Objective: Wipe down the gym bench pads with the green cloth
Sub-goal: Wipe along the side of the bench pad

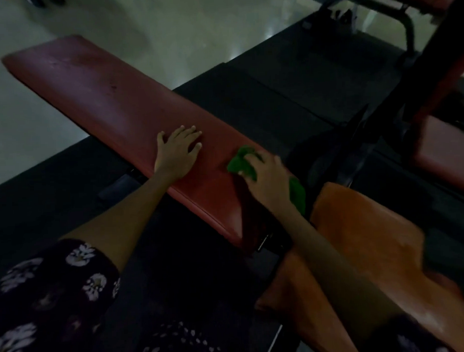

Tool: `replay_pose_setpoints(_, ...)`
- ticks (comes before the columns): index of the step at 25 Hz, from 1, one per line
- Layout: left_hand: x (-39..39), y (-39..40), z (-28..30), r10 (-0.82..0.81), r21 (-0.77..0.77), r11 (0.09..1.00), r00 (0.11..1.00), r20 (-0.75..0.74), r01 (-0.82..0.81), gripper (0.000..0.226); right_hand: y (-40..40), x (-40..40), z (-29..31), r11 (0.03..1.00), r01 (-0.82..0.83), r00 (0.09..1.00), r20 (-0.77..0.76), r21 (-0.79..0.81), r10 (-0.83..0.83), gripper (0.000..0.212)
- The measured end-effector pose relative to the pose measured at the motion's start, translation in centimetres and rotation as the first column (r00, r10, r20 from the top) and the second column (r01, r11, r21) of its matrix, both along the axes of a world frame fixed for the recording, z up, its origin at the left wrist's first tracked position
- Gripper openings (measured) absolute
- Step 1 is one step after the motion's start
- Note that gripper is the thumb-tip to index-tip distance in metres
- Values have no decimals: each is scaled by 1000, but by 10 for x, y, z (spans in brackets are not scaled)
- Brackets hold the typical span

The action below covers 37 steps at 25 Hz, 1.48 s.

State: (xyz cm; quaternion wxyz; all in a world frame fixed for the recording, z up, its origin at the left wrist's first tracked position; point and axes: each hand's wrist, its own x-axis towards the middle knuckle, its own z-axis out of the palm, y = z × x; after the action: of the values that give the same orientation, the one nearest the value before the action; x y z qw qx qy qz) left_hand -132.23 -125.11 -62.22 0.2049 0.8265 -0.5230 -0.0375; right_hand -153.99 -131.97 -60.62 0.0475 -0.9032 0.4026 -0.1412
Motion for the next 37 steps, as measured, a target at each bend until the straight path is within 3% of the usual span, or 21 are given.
replay_pose_setpoints(2,-2,0,0,-6,-9,1000,1000,6,7,40,-32,2,4,972,200,980,-16,124,-199,44)
replay_pose_setpoints(4,-2,-1,0,-2,-22,1000,1000,7,2,39,-29,17,7,975,198,980,-49,105,-194,45)
replay_pose_setpoints(6,0,0,-1,21,-51,998,999,-32,-22,38,3,32,8,998,-49,996,-67,33,52,45)
replay_pose_setpoints(8,2,0,-1,15,-77,997,996,-88,-22,37,37,33,6,949,-308,951,-66,-64,304,45)
replay_pose_setpoints(10,2,1,0,-7,-53,999,994,-106,1,38,41,26,3,909,-405,913,-89,-101,397,46)
replay_pose_setpoints(11,1,1,0,-14,-29,999,995,-95,11,39,30,24,4,932,-355,934,-76,-70,350,44)
replay_pose_setpoints(13,0,3,0,-42,-6,999,996,-79,42,40,3,32,8,996,-85,996,-24,40,86,41)
replay_pose_setpoints(15,3,4,2,-80,-7,997,992,-94,80,40,-15,51,8,986,153,988,-28,65,-151,40)
replay_pose_setpoints(16,6,4,4,-104,9,994,990,-97,106,41,-12,65,10,982,182,982,-61,58,-178,39)
replay_pose_setpoints(20,37,-1,17,-312,28,949,949,-52,314,37,47,76,8,993,-116,989,-94,-2,115,49)
replay_pose_setpoints(23,96,-8,22,-277,-8,961,961,7,277,44,48,44,17,961,-268,955,-112,62,274,47)
replay_pose_setpoints(25,138,0,12,-141,58,989,988,67,137,60,22,39,18,982,-171,976,-122,77,179,47)
replay_pose_setpoints(28,163,14,-5,-11,40,999,1000,6,11,63,-12,71,13,994,95,992,-87,59,-89,45)
replay_pose_setpoints(30,163,12,-9,6,-16,1000,1000,-15,-6,59,-7,117,13,999,12,996,-85,31,-10,43)
replay_pose_setpoints(33,163,13,-10,26,-46,999,999,-20,-27,58,35,162,12,945,-325,941,-96,27,326,47)
replay_pose_setpoints(35,164,14,-11,33,-39,999,999,-19,-34,57,50,147,10,868,-495,863,-98,22,495,52)
replay_pose_setpoints(37,163,14,-12,35,-51,998,999,-36,-36,56,33,120,12,848,-528,847,-44,41,529,56)
